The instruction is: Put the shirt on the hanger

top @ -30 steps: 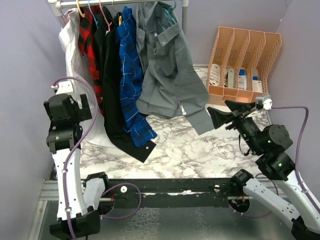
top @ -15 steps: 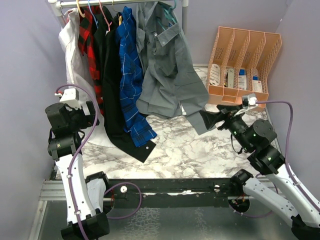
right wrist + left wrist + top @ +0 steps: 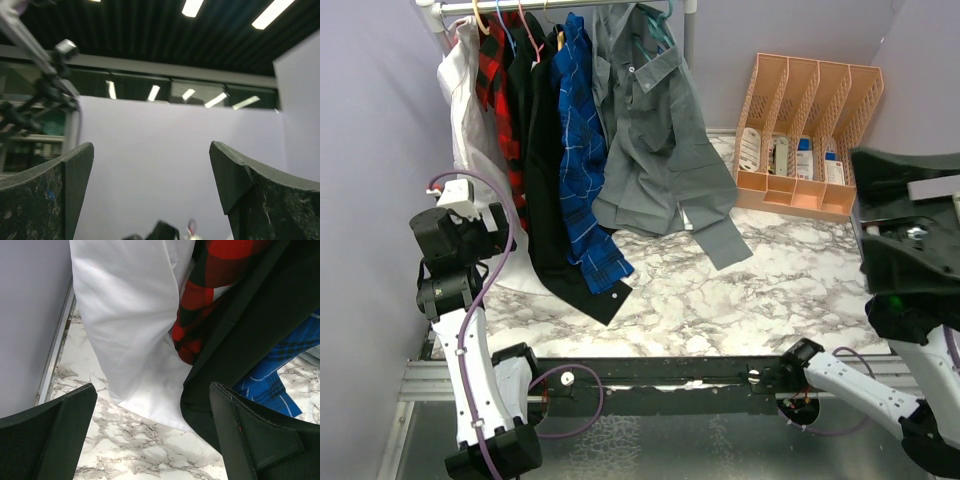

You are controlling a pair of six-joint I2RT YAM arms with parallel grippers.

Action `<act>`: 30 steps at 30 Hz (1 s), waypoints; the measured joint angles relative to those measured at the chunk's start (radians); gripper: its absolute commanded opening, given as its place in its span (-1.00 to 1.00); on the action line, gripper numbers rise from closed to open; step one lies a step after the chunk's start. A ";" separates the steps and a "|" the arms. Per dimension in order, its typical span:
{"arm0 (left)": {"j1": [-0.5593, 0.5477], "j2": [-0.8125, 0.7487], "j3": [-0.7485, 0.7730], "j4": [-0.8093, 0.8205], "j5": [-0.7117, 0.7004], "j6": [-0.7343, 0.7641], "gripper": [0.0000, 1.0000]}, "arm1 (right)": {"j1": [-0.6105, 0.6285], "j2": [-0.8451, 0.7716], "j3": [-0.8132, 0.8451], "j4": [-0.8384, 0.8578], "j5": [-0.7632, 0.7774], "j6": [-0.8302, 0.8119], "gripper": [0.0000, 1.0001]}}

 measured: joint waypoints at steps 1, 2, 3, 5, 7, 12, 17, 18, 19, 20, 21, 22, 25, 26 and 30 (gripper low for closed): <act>0.002 0.000 -0.001 0.000 0.000 -0.001 0.98 | 0.000 0.042 0.063 0.065 -0.042 0.038 1.00; 0.004 0.000 -0.001 0.000 -0.001 -0.001 0.98 | 0.000 0.077 0.115 0.129 -0.077 0.072 1.00; 0.004 0.000 -0.001 0.000 -0.001 -0.001 0.98 | 0.000 0.100 0.148 0.170 -0.100 0.097 1.00; 0.015 -0.002 -0.001 0.000 -0.001 -0.002 0.98 | 0.001 0.145 0.212 0.249 -0.145 0.143 1.00; 0.024 -0.004 -0.001 0.001 -0.002 -0.002 0.98 | 0.001 0.179 0.259 0.294 -0.180 0.177 1.00; 0.034 -0.006 -0.002 0.003 -0.003 -0.002 0.98 | 0.001 0.206 0.277 0.341 -0.204 0.217 1.00; 0.037 -0.006 -0.002 0.008 -0.003 -0.002 0.98 | 0.001 0.200 0.245 0.364 -0.204 0.222 1.00; 0.039 -0.006 -0.002 0.009 -0.003 -0.003 0.98 | 0.001 0.198 0.236 0.366 -0.203 0.222 1.00; 0.040 -0.006 -0.002 0.009 -0.003 -0.003 0.98 | 0.000 0.196 0.230 0.367 -0.204 0.220 1.00; 0.042 -0.005 -0.002 0.010 -0.003 -0.004 0.98 | 0.001 0.193 0.225 0.369 -0.204 0.219 1.00; 0.043 -0.005 -0.002 0.011 -0.003 -0.005 0.98 | 0.001 0.190 0.220 0.369 -0.203 0.215 1.00; 0.043 -0.005 -0.002 0.012 -0.003 -0.005 0.98 | 0.001 0.188 0.217 0.369 -0.204 0.214 1.00; 0.045 -0.004 -0.002 0.016 -0.003 -0.005 0.98 | 0.001 0.184 0.214 0.374 -0.204 0.203 1.00; 0.047 -0.004 -0.002 0.016 -0.003 -0.005 0.98 | 0.001 0.182 0.212 0.376 -0.204 0.200 1.00; 0.049 -0.004 -0.002 0.017 -0.003 -0.005 0.98 | 0.001 0.172 0.199 0.379 -0.203 0.186 1.00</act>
